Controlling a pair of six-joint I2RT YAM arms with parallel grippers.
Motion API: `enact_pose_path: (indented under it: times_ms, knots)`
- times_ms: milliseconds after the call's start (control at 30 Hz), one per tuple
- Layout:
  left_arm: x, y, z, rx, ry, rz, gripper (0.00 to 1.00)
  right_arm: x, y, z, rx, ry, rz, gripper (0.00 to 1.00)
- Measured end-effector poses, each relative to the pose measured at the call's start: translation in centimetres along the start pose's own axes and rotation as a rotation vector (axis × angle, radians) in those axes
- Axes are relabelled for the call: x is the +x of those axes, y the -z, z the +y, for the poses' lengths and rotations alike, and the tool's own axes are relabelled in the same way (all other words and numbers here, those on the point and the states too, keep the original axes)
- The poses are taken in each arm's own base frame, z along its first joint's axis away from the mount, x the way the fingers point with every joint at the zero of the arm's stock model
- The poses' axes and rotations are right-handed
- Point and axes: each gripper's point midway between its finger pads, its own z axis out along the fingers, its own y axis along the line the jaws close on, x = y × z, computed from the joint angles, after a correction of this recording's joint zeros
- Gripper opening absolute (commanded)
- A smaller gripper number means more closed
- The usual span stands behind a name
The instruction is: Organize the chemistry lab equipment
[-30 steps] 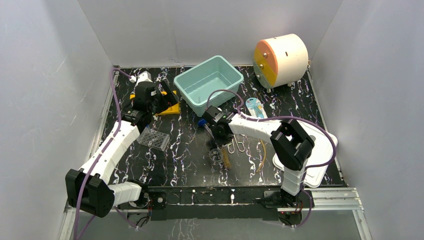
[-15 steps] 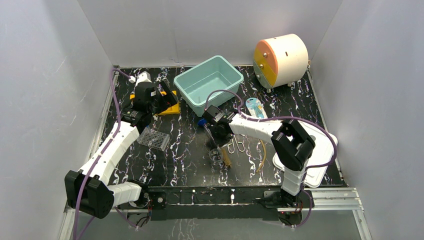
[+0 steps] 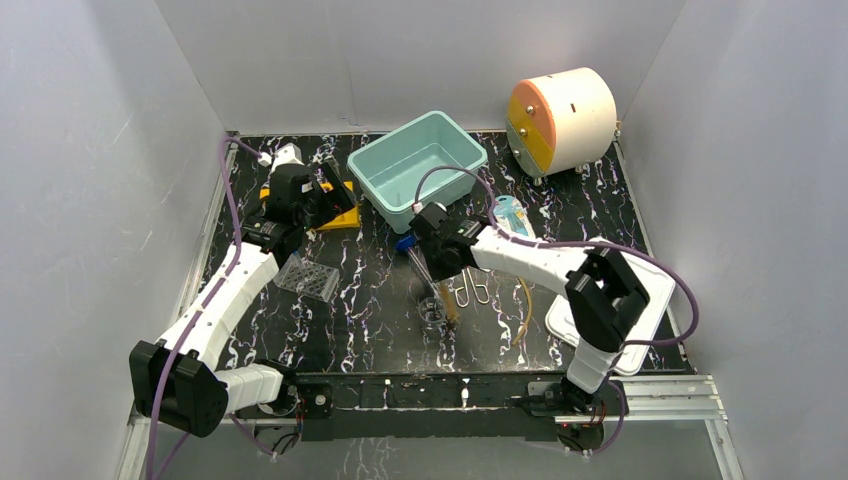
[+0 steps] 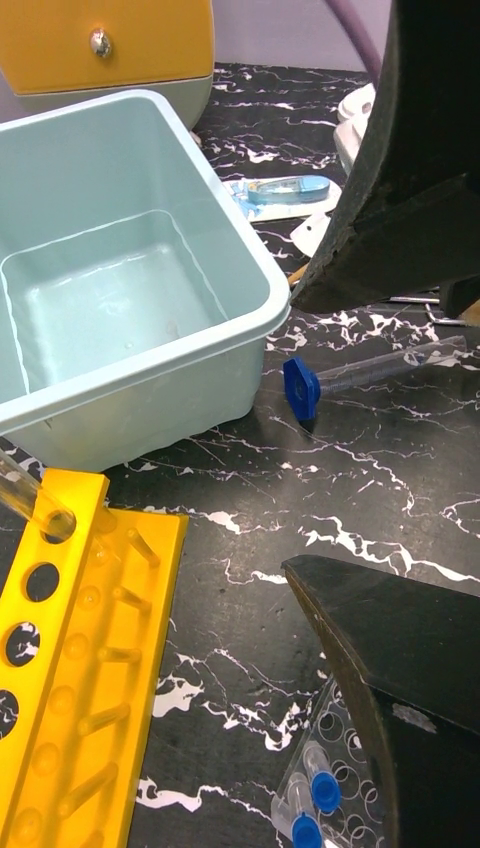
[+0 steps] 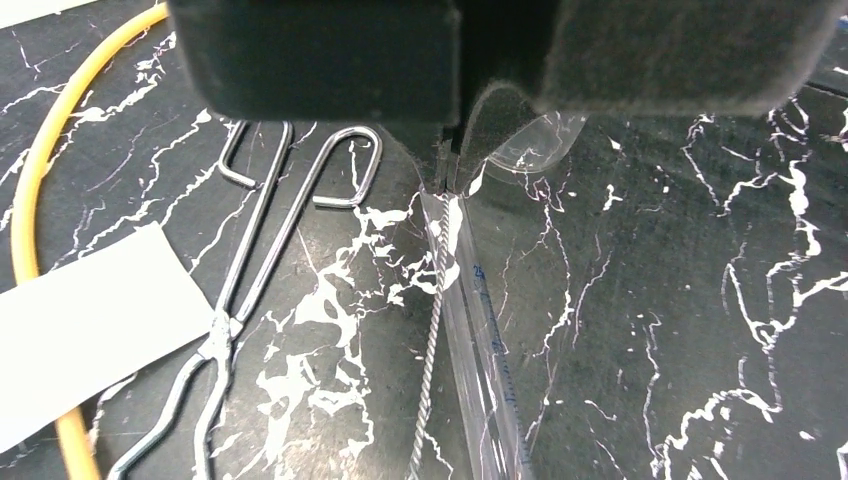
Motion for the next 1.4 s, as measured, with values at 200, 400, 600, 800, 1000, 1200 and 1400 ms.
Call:
enact_pose_path:
  times_ms: [200,400,600,800,1000,1200,1400]
  knots:
    - [0.8,0.0,-1.6,0.095,-0.005,0.038,0.9,-2.3,2.4,-1.2,-0.028,-0.054,-0.1,0.0]
    - [1.8,0.4,-4.0,0.233,-0.018,0.088,0.9,-6.1,6.3,-4.0,-0.063,-0.139,-0.253,0.0]
    - [1.8,0.3,-4.3,0.245,-0.017,0.086,0.9,-10.0,10.4,-6.3,-0.103,-0.204,-0.385,0.0]
    - [1.2,-0.1,-2.6,0.14,0.006,0.058,0.9,-17.3,14.9,-6.5,-0.158,-0.255,-0.548,0.0]
    - [1.2,0.0,-1.2,0.06,0.015,0.052,0.9,-25.7,15.9,-5.4,-0.23,-0.42,-0.661,0.0]
    - [0.9,1.0,-0.3,0.024,0.015,0.036,0.9,-29.4,10.6,-5.3,-0.216,-0.622,-0.618,0.0]
    - [-0.1,2.3,0.3,0.0,0.009,-0.008,0.9,-29.1,3.8,-6.2,-0.104,-0.826,-0.488,0.0]
